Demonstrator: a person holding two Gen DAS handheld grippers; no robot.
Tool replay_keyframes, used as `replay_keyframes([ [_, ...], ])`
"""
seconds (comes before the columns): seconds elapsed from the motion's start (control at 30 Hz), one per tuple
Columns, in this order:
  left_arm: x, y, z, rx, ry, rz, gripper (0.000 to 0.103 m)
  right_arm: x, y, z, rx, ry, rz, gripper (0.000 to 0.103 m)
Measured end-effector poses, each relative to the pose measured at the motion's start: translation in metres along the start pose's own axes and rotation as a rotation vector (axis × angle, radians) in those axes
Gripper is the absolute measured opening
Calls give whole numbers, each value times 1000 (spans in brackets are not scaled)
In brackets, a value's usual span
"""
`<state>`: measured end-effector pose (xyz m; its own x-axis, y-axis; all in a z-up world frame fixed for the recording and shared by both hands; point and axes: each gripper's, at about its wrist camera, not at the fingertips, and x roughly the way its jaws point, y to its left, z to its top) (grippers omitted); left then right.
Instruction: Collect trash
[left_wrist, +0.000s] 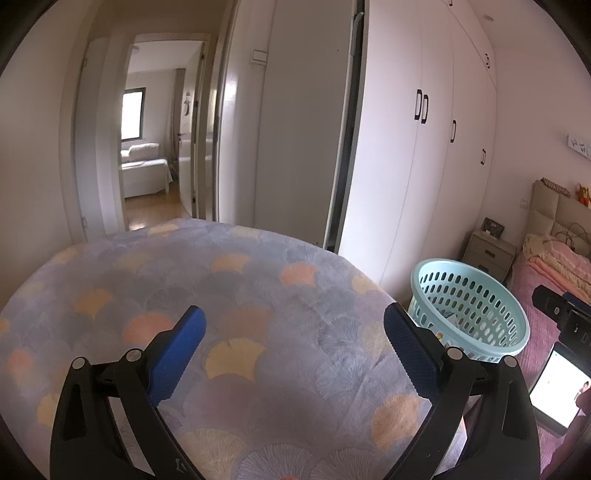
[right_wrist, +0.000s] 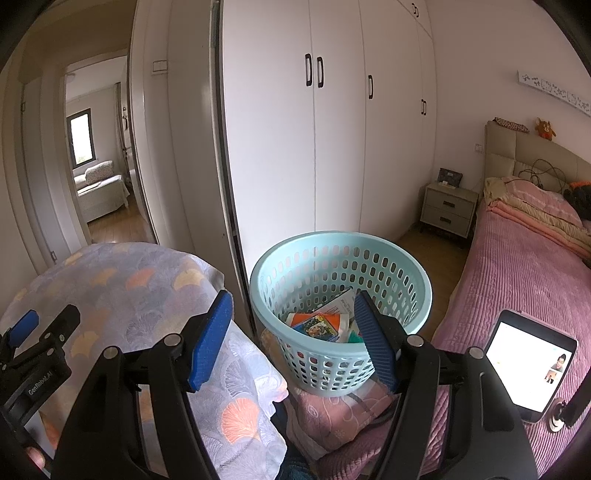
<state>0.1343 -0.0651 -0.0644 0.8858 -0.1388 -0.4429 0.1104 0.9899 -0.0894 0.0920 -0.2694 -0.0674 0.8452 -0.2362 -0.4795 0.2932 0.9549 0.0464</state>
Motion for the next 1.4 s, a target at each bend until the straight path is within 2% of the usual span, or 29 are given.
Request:
replay_keyframes([
  [1.0, 2, -2, -2, -9, 6, -7, 94, 3, 1, -1, 0, 13, 2, 65],
  [1.4, -1, -2, -1, -4, -13, 19, 94, 2, 3, 2, -3, 10, 6, 65],
])
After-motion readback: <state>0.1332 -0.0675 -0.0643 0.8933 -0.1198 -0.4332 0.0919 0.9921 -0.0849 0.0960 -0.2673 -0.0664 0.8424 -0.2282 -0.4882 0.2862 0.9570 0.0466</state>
